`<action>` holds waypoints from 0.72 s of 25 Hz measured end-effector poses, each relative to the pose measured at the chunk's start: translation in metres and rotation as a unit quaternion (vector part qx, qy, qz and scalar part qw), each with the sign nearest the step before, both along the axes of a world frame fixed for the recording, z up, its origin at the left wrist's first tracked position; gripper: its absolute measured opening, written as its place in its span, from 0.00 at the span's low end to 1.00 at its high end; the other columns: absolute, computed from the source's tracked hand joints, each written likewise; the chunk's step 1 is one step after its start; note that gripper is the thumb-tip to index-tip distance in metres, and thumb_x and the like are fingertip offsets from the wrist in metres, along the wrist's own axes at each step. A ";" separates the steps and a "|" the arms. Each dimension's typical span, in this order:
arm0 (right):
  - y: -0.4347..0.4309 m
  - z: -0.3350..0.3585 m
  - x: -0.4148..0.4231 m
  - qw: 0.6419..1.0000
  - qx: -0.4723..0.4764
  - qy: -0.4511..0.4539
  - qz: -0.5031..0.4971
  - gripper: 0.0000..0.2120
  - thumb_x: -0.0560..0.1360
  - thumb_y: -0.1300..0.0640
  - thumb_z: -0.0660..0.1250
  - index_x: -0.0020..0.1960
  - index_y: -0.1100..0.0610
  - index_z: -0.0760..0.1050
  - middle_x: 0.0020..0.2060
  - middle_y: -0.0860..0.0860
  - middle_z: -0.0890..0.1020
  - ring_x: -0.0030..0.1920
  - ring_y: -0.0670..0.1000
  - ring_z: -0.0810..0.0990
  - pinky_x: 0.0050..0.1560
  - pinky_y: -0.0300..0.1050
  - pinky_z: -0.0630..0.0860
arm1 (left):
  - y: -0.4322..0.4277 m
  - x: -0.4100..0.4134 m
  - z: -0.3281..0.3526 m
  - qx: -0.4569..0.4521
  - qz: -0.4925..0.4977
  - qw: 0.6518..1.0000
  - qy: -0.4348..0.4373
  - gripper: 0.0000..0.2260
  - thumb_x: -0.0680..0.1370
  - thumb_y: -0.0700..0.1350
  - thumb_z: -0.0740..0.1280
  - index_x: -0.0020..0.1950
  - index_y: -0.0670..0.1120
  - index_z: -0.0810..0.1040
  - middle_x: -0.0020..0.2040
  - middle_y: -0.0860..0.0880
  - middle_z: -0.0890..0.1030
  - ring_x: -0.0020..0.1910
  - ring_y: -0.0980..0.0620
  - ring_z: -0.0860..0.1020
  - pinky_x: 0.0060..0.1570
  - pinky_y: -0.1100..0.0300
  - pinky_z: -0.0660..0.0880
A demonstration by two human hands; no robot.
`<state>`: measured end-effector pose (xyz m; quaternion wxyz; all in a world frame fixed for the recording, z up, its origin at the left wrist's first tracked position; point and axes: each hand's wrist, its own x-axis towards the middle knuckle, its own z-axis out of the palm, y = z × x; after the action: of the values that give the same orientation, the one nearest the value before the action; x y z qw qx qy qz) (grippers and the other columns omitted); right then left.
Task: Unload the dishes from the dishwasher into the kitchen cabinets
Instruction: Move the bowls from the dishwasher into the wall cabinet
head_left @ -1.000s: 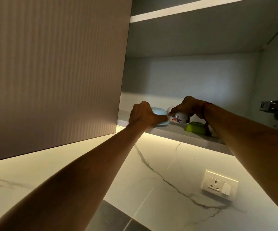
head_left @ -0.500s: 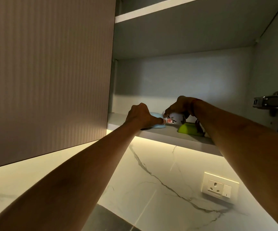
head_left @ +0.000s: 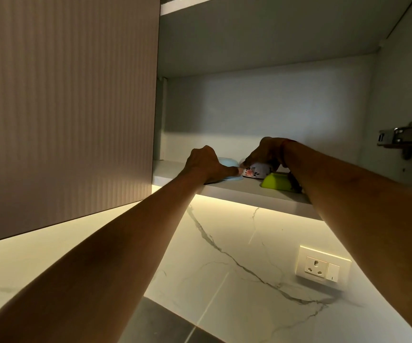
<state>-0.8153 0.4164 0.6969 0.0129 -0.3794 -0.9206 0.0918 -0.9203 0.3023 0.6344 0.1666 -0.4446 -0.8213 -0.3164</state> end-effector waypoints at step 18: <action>0.015 -0.012 -0.014 0.991 0.101 0.082 -0.032 0.24 0.83 0.48 0.54 0.70 0.64 0.69 0.61 0.63 0.76 0.60 0.60 0.76 0.61 0.47 0.71 | -0.002 -0.014 0.000 -0.053 -0.095 0.992 -0.058 0.28 0.75 0.60 0.68 0.66 0.42 0.69 0.56 0.46 0.72 0.50 0.51 0.70 0.46 0.59 0.67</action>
<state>-0.8291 0.4310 0.6847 0.1299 -0.3968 -0.9082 0.0287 -0.9344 0.3008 0.6349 0.0644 -0.5094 -0.7993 -0.3122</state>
